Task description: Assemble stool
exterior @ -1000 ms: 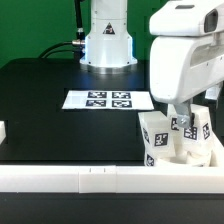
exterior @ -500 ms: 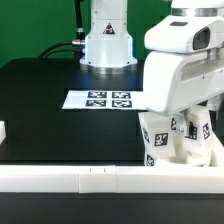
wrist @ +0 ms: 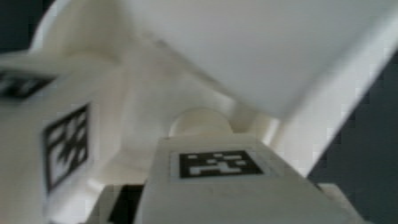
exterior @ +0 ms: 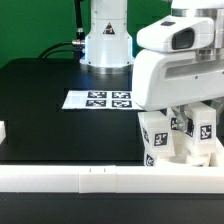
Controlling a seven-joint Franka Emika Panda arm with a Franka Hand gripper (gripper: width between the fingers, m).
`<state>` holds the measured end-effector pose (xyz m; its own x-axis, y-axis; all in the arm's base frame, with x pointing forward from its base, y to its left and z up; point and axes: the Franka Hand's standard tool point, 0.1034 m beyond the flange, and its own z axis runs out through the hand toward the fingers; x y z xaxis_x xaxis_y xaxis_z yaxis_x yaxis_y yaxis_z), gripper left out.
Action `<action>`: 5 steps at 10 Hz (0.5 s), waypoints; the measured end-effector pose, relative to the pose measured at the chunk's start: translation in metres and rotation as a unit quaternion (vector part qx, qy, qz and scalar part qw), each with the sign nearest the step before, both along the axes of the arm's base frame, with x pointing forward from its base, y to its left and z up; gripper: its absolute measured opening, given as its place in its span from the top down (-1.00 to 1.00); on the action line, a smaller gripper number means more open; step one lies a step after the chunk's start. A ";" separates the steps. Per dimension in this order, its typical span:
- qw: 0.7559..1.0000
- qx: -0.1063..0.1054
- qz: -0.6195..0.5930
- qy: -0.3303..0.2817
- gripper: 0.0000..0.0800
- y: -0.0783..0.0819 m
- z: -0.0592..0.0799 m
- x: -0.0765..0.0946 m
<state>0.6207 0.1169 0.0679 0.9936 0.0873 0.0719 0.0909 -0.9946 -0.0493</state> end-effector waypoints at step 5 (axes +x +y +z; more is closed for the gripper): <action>0.964 0.029 -0.262 0.012 0.17 0.004 0.000 0.002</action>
Offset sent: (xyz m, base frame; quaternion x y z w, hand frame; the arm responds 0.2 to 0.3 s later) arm 0.0000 0.0000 0.0000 0.0000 0.0000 0.1296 0.9916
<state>0.6230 0.1204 0.0679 0.9012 -0.4317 0.0377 -0.4263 -0.8989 -0.1012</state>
